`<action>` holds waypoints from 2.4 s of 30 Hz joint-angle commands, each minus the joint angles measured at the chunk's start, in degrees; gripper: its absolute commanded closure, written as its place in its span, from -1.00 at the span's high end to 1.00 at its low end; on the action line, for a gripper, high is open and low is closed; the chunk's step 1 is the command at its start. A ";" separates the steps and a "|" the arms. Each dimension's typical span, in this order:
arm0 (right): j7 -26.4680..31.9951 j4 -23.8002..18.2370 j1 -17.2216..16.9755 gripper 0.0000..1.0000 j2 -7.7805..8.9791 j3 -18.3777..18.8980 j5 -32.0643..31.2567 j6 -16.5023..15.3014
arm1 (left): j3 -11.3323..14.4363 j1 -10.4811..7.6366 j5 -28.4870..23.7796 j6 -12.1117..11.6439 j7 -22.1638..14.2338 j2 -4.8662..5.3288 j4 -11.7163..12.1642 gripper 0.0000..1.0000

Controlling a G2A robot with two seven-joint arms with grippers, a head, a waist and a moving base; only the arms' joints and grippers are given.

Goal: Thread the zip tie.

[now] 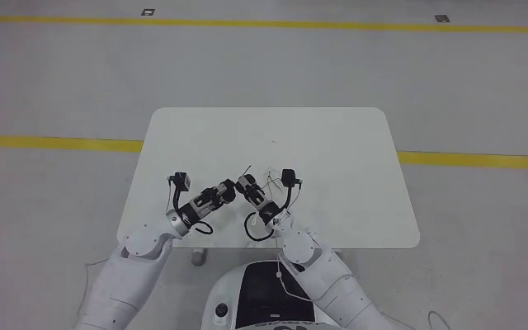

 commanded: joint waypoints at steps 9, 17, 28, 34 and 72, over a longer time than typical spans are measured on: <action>0.27 0.23 0.33 -1.00 -0.02 -0.21 0.26 -0.07 | 0.49 -0.15 0.23 0.07 -0.04 0.20 -0.21 -0.60; 0.47 0.51 0.64 -1.00 -0.05 -0.40 0.35 -0.01 | 0.72 -0.22 0.25 0.17 -0.05 0.38 -0.21 -0.64; 0.75 0.45 0.66 -1.00 -0.04 -0.54 0.65 0.08 | 1.11 -0.58 0.12 0.10 0.10 0.57 0.26 -0.90; 1.07 0.48 0.69 -1.00 -0.02 -0.62 0.83 0.14 | 1.26 -0.72 0.05 -0.02 0.29 0.67 0.61 -1.00; 18.71 -2.50 -2.27 1.00 3.10 7.07 9.21 -2.19 | -3.37 -2.06 -3.68 -0.81 -13.24 2.69 4.59 -1.00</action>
